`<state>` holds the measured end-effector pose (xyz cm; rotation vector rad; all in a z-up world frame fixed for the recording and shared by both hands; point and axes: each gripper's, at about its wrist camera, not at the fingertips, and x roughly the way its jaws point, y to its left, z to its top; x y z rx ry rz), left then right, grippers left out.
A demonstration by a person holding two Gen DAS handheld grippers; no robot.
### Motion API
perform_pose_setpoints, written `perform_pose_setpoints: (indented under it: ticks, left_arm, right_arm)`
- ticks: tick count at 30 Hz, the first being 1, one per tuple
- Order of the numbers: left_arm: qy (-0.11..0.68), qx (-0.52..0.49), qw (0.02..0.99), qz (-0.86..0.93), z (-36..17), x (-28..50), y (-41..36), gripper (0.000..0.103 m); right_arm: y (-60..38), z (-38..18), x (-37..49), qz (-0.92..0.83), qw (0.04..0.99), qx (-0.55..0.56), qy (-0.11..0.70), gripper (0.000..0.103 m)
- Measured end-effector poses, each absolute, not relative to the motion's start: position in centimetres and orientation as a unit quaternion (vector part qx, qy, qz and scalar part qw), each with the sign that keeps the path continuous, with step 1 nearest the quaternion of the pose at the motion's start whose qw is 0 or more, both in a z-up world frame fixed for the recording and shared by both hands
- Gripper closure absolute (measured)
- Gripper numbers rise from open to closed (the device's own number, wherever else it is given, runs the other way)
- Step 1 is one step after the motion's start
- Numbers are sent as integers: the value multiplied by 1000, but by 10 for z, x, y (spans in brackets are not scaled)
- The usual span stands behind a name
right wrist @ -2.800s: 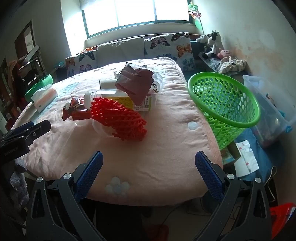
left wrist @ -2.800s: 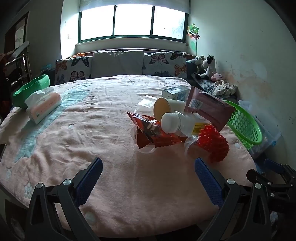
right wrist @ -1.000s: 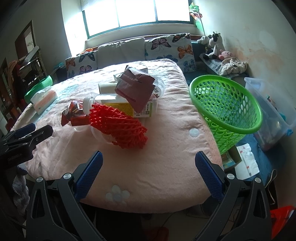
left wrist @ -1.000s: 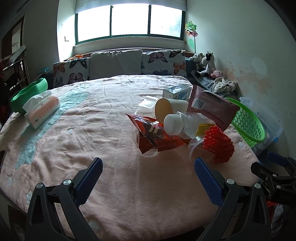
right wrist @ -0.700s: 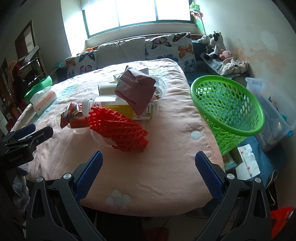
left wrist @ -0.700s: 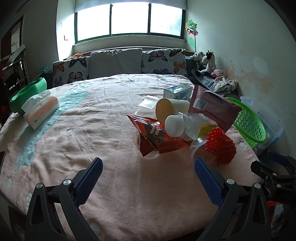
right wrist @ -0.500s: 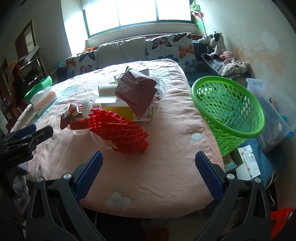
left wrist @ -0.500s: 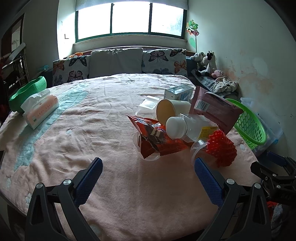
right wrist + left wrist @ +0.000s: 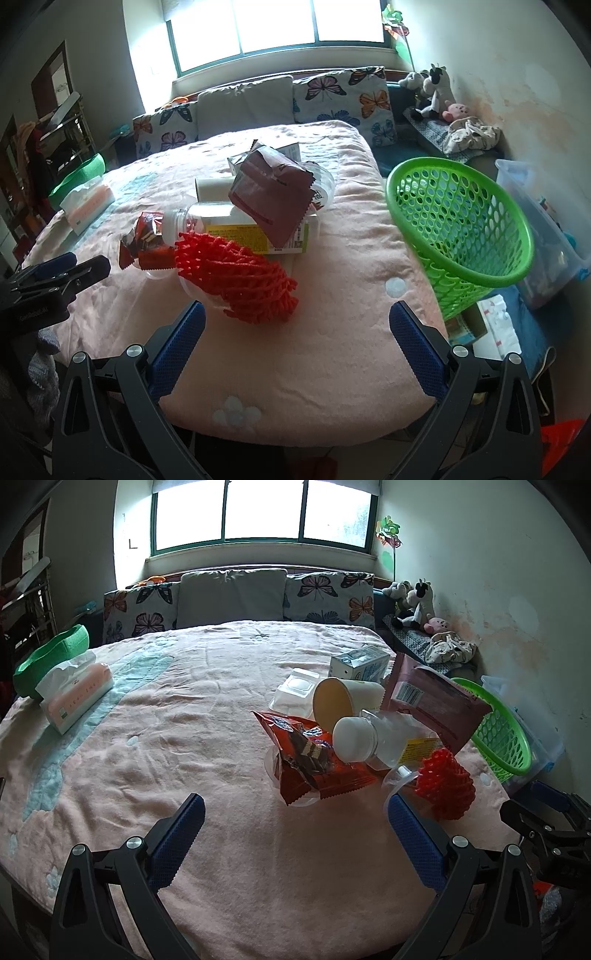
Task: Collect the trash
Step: 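Move both tools toward the trash pile on the bed, then grasp the pink snack bag with the right tool while the left grasps the red net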
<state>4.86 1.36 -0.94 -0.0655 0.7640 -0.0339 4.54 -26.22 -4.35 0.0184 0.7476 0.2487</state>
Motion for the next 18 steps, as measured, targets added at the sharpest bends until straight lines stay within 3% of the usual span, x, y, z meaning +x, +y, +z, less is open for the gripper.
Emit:
perform_pose_setpoints:
  ticks: [18]
  left_arm:
    - [372, -7, 928, -27, -4, 63, 8, 7]
  right_arm:
    - [-263, -39, 64, 133, 923, 6, 361, 4]
